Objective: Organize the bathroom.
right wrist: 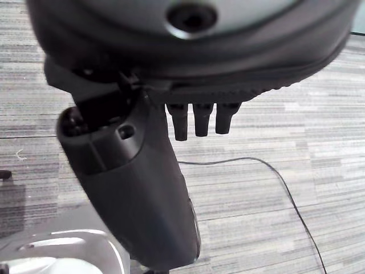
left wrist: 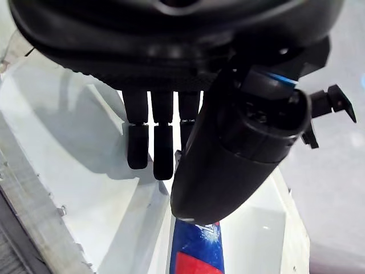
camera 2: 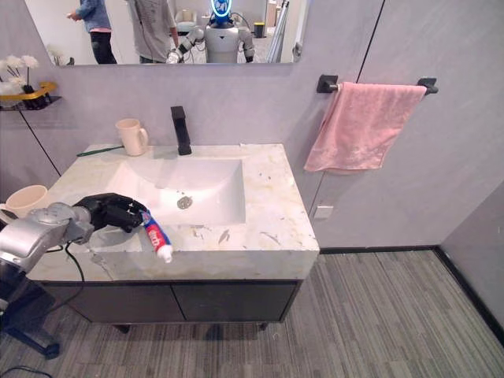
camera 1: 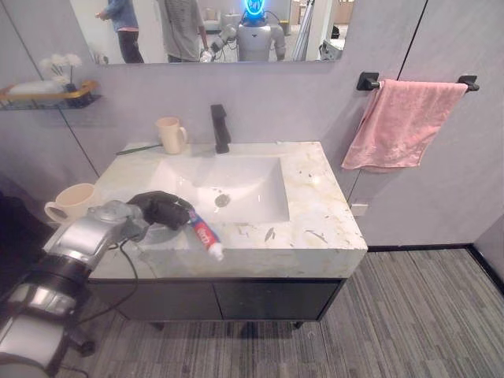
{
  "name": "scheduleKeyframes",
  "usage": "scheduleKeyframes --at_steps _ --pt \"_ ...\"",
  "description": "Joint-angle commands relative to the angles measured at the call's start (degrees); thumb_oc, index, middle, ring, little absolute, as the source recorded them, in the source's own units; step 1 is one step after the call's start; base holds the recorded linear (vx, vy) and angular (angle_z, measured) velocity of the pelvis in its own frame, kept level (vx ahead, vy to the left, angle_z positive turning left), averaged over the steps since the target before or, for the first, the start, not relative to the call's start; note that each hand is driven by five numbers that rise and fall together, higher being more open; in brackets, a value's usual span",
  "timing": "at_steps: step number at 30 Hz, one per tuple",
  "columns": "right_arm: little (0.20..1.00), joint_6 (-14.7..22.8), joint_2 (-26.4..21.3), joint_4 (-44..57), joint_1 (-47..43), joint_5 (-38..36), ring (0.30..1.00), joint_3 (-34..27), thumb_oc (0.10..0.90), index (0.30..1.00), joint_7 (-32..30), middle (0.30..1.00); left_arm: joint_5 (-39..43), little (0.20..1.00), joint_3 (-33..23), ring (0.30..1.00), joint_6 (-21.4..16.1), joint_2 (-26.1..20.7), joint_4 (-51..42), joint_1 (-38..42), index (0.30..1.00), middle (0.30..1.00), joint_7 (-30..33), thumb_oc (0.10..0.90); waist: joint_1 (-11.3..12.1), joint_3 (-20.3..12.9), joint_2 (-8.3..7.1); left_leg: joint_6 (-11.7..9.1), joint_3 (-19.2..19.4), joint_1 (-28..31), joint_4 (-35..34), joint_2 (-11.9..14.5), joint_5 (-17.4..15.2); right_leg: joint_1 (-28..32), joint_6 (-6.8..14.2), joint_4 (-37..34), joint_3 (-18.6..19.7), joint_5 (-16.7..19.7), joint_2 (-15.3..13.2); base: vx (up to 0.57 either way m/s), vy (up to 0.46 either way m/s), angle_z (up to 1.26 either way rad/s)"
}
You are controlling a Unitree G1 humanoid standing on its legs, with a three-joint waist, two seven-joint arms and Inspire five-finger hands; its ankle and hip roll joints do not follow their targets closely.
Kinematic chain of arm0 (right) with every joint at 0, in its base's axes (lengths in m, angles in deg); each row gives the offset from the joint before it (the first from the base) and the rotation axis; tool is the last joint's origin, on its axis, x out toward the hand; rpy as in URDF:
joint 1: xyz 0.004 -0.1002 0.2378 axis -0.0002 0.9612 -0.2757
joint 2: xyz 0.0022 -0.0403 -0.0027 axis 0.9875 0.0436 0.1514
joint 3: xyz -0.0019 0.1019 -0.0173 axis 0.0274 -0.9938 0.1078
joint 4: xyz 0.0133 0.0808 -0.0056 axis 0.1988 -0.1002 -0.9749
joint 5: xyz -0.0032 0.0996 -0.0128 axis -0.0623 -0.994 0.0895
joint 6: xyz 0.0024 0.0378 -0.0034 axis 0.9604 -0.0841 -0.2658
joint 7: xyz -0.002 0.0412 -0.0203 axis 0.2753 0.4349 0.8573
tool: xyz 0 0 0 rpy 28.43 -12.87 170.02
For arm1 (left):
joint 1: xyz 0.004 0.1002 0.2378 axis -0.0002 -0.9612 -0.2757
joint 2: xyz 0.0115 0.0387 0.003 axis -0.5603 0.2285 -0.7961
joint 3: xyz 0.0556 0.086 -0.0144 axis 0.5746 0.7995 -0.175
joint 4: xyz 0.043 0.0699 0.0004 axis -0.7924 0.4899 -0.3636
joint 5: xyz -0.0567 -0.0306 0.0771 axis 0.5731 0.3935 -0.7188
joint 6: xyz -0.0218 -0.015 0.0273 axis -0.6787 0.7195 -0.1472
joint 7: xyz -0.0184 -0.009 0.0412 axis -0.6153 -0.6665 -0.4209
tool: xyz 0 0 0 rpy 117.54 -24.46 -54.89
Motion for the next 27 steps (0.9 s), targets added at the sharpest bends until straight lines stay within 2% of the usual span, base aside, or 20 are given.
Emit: scheduleKeyframes --at_steps 1,5,7,12,13,15,16,17,18,23,24,27 --pt "0.900 -2.8 -1.1 -2.3 0.2 -2.3 0.900 0.9 0.800 0.900 -1.2 0.900 4.6 0.300 -9.2 0.300 -2.1 -0.4 -2.7 6.6 0.300 0.300 5.1 0.400 0.0 0.2 1.16 1.6 0.1 0.4 2.4 0.7 -4.9 -0.8 4.3 7.3 -4.8 -5.8 -0.9 0.00 0.000 0.00" --pt "0.900 -2.5 -0.8 -2.7 0.5 -3.5 0.900 0.5 0.800 0.900 -1.8 0.900 8.7 0.300 -9.8 0.300 -0.5 0.6 -3.8 7.6 0.300 0.300 9.0 0.400 -0.2 0.1 0.95 1.5 0.3 0.5 2.5 0.8 -4.9 -0.7 4.3 7.4 -4.8 -5.9 -0.9 0.00 0.000 0.00" --pt "0.900 -2.3 -0.8 -2.9 0.5 -4.1 0.900 0.3 0.800 0.900 -2.2 0.900 10.1 0.300 -9.8 0.300 -0.9 1.0 -3.9 7.8 0.300 0.300 10.0 0.400 -0.3 0.1 0.91 1.5 0.5 0.6 2.5 0.8 -4.9 -0.7 4.3 7.4 -4.8 -5.9 -0.9 0.00 0.000 0.00" --pt "0.900 0.3 -1.4 -3.5 1.2 -10.6 0.900 -2.3 0.800 0.900 -6.4 0.900 20.6 0.300 -10.4 0.300 -1.4 2.8 -7.3 9.0 0.300 0.300 18.3 0.400 -0.9 -0.1 0.44 1.3 1.1 1.1 2.4 1.1 -5.0 -0.5 4.5 7.3 -4.7 -5.7 -0.9 0.01 -0.014 0.00" --pt "0.900 1.6 -2.0 -3.5 1.5 -13.1 0.900 -4.1 0.800 0.900 -7.7 0.900 24.8 0.300 -10.8 0.300 -1.9 3.9 -8.7 9.5 0.300 0.300 22.3 0.400 -1.3 -0.2 0.10 1.2 1.4 1.3 2.3 1.1 -5.0 -0.5 4.5 7.2 -4.7 -5.6 -0.9 0.02 -0.042 0.00" --pt "0.900 3.0 -2.5 -3.4 1.8 -15.0 0.900 -5.6 0.800 0.900 -9.2 0.900 27.7 0.300 -11.0 0.300 -3.2 4.8 -10.1 9.6 0.300 0.300 25.2 0.400 -1.6 -0.2 -0.16 1.2 1.7 1.4 2.5 1.2 -5.0 -0.5 4.6 7.3 -4.7 -5.5 -0.8 0.02 -0.057 -0.01" --pt "0.900 4.5 -3.4 -3.3 2.0 -16.5 0.900 -7.3 0.800 0.900 -9.4 0.900 30.2 0.300 -11.2 0.300 -4.0 6.4 -12.2 10.0 0.300 0.300 29.4 0.400 -1.9 -0.2 -0.60 1.1 1.8 1.5 2.5 1.3 -5.1 -0.5 4.7 7.2 -4.7 -5.4 -0.8 0.02 -0.060 -0.01" --pt "0.900 4.7 -3.5 -3.3 2.1 -16.6 0.900 -7.4 0.800 0.900 -9.6 0.900 30.6 0.300 -11.2 0.300 -4.2 6.5 -12.4 10.0 0.300 0.300 29.9 0.400 -1.9 -0.2 -0.59 1.1 1.8 1.6 2.5 1.3 -5.1 -0.5 4.7 7.2 -4.7 -5.4 -0.8 0.02 -0.076 -0.02" --pt "0.900 5.9 -4.5 -2.2 2.5 -18.3 0.900 -9.1 0.800 0.900 -10.5 0.900 33.2 0.300 -11.6 0.300 -5.4 7.8 -14.9 10.1 0.300 0.300 33.7 0.400 -2.3 -0.1 -1.16 1.0 2.0 1.6 2.7 1.3 -5.2 -0.6 4.7 7.4 -4.7 -5.3 -0.8 0.01 -0.040 -0.02" --pt "0.900 8.7 -6.2 0.3 3.1 -21.4 0.900 -12.0 0.800 0.900 -11.4 0.900 36.9 0.300 -12.6 0.300 -6.2 9.8 -19.8 10.0 0.300 0.300 40.5 0.400 -2.7 0.1 -2.13 1.0 2.1 2.0 2.7 1.6 -5.2 -0.7 4.5 7.6 -4.8 -5.2 -0.7 0.01 -0.061 -0.06" --pt "0.900 10.8 -7.0 2.2 3.5 -23.5 0.900 -13.6 0.800 0.900 -11.9 0.900 37.3 0.300 -13.1 0.300 -6.0 10.5 -21.4 9.8 0.300 0.300 42.7 0.400 -3.0 0.1 -2.70 1.0 2.2 2.0 2.7 1.7 -5.2 -0.7 4.5 7.6 -4.8 -5.0 -0.6 0.01 -0.066 -0.04" --pt "0.900 13.2 -7.6 4.3 4.0 -25.5 0.900 -15.3 0.800 0.900 -12.1 0.900 39.3 0.300 -13.6 0.300 -5.6 10.8 -22.5 9.6 0.300 0.300 45.1 0.400 -3.2 0.0 -3.20 0.8 2.3 2.1 2.7 1.8 -5.1 -0.6 4.5 7.6 -4.9 -4.9 -0.4 0.01 -0.060 -0.04"
